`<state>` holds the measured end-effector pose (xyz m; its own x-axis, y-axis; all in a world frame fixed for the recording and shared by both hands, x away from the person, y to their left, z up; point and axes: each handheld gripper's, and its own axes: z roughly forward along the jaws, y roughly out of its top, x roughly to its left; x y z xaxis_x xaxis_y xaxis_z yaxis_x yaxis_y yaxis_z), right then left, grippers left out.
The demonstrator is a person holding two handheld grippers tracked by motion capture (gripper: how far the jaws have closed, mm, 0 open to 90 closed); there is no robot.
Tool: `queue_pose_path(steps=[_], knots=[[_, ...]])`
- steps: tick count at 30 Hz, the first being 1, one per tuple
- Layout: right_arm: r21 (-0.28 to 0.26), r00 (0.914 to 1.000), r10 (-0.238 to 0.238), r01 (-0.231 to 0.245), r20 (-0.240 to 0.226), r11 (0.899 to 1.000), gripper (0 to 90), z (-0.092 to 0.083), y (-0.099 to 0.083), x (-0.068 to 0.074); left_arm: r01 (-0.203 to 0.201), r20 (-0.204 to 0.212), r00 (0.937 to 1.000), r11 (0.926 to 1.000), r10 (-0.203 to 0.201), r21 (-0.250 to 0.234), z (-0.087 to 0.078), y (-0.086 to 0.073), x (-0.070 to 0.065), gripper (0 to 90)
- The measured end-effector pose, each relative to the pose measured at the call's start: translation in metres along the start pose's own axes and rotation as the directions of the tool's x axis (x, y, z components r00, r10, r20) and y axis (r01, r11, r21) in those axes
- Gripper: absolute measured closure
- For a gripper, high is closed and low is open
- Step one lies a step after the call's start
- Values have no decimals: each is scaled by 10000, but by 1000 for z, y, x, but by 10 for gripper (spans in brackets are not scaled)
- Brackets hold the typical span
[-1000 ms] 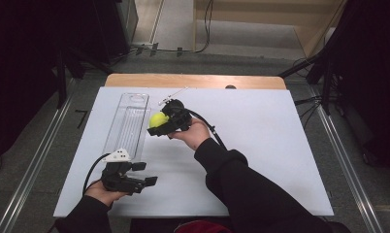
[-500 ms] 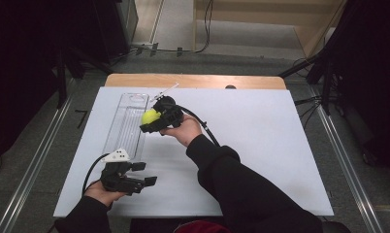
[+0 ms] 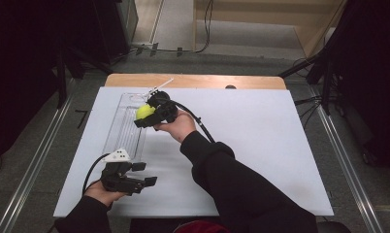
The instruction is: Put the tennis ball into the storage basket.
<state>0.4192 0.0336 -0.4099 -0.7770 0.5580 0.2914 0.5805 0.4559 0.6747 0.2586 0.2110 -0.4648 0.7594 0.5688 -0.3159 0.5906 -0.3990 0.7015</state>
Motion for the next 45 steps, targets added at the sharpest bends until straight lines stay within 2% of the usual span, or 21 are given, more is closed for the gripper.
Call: queue_pose_path(steps=[21, 25, 45], knots=[[188, 9998, -213, 212, 24, 9996, 233, 21, 24, 8, 10, 98, 10000, 10000, -9, -35, 0, 0, 0, 245], [85, 9999, -141, 141, -80, 9999, 232, 25, 28, 10, 22, 105, 9999, 10000, -21, -22, 1, 1, 0, 245], [-88, 9999, -120, 120, 68, 9999, 232, 47, 42, 14, -9, 123, 9999, 10000, 9, 20, 1, 1, 0, 245]])
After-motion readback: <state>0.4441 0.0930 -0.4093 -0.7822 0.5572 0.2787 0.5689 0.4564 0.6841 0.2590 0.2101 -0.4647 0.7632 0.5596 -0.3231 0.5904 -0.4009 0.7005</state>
